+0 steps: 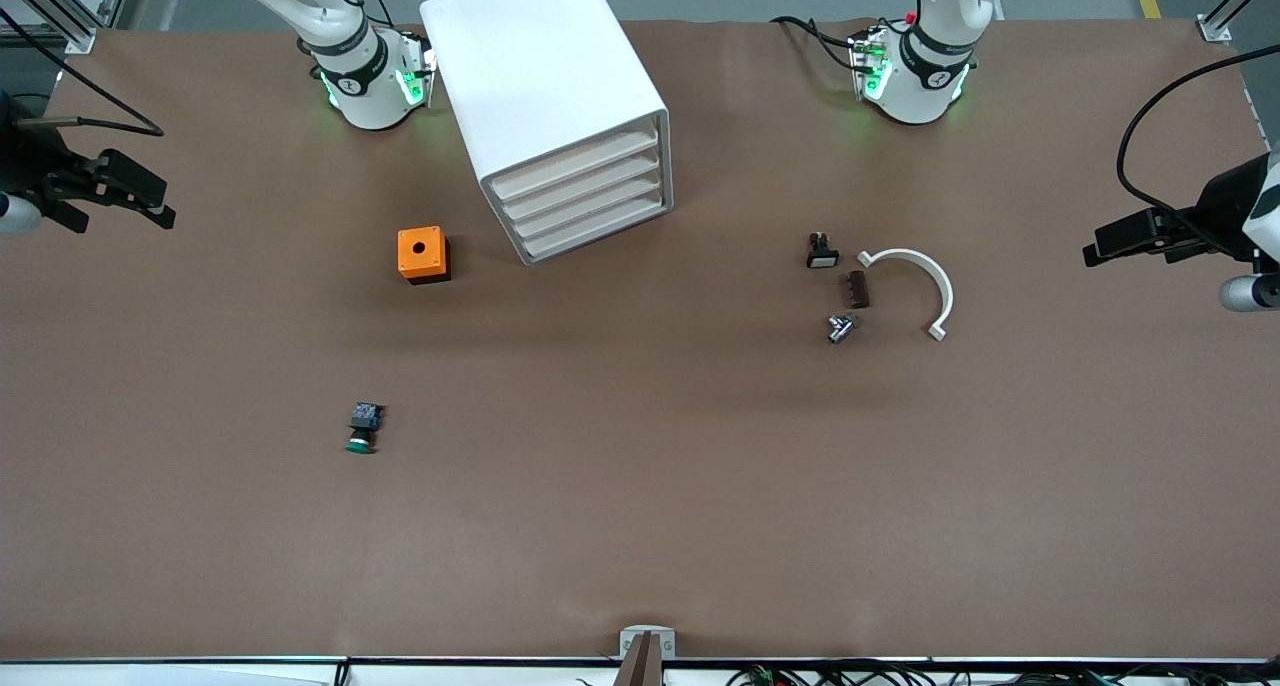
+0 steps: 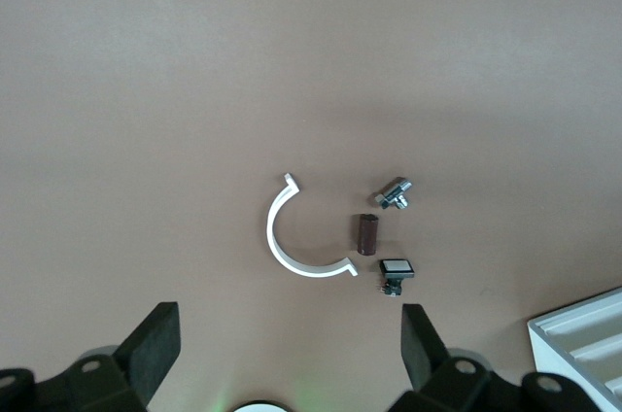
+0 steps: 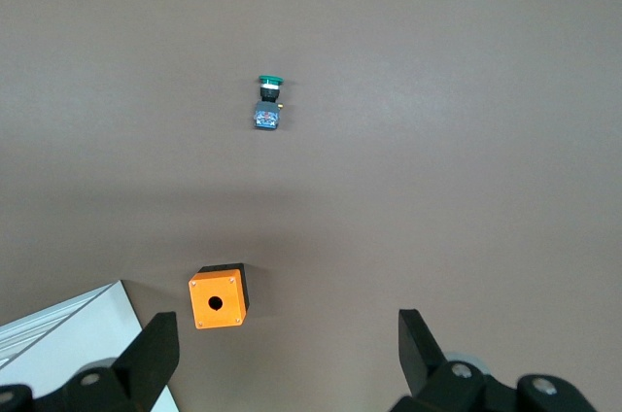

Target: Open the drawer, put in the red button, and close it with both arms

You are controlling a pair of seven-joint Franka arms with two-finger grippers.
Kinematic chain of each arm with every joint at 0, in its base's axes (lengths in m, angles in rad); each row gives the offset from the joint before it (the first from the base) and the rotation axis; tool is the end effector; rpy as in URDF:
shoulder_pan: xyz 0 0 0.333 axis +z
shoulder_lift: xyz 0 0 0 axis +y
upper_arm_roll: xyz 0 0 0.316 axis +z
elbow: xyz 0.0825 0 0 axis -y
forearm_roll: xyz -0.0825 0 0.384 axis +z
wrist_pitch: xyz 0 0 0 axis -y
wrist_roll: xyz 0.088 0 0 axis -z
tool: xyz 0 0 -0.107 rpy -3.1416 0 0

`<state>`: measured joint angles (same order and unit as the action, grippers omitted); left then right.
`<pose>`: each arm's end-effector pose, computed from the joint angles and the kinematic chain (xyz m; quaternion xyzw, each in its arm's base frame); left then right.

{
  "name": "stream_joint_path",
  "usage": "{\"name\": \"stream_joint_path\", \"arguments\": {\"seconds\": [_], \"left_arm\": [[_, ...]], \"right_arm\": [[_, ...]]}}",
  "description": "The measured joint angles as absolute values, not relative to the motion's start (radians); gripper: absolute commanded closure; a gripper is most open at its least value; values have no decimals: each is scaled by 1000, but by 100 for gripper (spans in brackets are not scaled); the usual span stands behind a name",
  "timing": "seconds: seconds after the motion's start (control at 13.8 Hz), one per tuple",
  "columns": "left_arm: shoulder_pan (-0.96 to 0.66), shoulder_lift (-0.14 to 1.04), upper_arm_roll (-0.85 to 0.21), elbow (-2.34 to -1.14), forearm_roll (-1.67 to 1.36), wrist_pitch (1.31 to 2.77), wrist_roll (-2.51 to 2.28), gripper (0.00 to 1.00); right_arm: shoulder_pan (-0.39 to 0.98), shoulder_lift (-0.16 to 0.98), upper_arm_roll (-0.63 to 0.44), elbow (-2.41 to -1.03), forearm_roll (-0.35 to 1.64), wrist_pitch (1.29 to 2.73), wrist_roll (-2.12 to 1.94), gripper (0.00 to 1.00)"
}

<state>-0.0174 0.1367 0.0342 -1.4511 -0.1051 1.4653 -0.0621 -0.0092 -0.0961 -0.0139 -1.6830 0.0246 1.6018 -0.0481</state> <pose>0.5845 -0.0037 0.5944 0.9962 0.0370 -0.0622 0.0487 0.5266 -0.0100 0.6261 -0.9998 -0.0122 -0.0079 0.0127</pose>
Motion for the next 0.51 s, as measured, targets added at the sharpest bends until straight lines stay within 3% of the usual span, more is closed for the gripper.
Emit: {"name": "stream_joint_path", "arguments": {"seconds": [0.51], "left_arm": [[-6,136,33,-1495,-104,1518,-60,0]], "right_arm": [[-9,-97,-15,-1684,25,1602,-48,0]]}}
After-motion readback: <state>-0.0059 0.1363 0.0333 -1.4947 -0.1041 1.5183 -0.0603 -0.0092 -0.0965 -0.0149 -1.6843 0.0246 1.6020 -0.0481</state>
